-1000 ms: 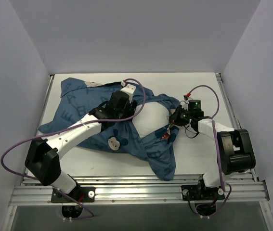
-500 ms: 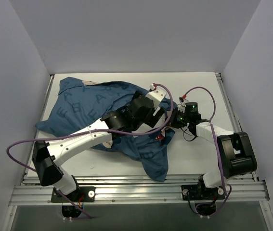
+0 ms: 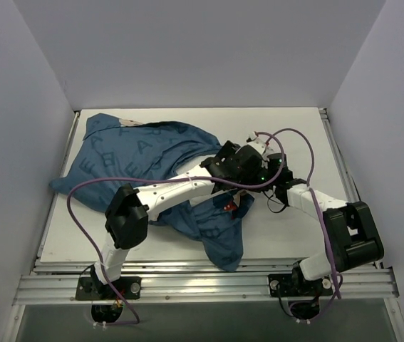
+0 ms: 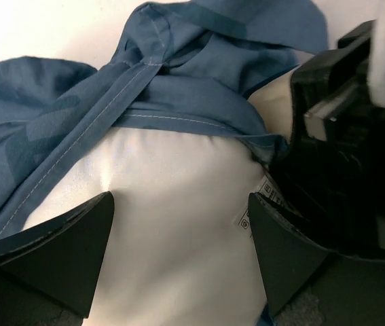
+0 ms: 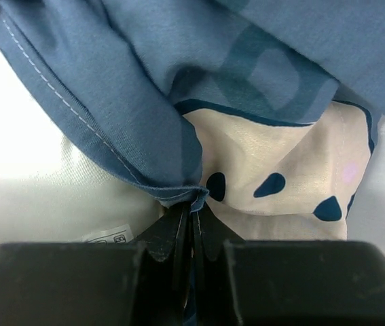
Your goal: Remove the pillowcase from the pillow
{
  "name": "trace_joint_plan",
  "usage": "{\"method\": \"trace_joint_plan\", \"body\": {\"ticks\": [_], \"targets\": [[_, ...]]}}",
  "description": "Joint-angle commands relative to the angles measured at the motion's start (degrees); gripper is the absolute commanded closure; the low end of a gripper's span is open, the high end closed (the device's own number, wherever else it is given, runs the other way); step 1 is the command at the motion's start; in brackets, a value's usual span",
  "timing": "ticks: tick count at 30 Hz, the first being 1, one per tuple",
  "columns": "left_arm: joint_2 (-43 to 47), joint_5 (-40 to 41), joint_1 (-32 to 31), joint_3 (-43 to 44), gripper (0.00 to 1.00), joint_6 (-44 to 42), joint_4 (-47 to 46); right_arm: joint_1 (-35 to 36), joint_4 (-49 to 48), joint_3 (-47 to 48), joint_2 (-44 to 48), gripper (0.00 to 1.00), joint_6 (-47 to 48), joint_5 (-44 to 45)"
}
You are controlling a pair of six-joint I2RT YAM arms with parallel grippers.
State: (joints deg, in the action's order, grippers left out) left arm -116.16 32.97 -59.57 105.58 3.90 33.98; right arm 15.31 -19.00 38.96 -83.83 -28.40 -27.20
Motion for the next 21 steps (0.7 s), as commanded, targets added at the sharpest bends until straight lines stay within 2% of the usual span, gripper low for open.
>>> {"method": "trace_joint_plan", "body": {"ticks": [1, 11, 16, 21], "targets": [[-1.52, 4.99, 0.94, 4.37, 0.12, 4.35, 5.22, 1.04, -0.68, -0.73, 2.44, 1.00, 0.45, 1.01], [-0.74, -0.18, 5.52, 0.07, 0.15, 13.40, 6.45, 2.88, -2.79, -2.22, 1.92, 1.00, -0.16, 2.68], [0.58, -4.23, 6.13, -0.20, 0.12, 14.91, 5.05, 3.06, -3.06, -2.22, 1.13, 1.00, -0.07, 3.03], [-1.52, -3.53, 6.40, 0.42, 0.12, 14.73, 6.63, 3.06, -2.97, -1.70, 0.78, 1.00, 0.10, 3.21]]}}
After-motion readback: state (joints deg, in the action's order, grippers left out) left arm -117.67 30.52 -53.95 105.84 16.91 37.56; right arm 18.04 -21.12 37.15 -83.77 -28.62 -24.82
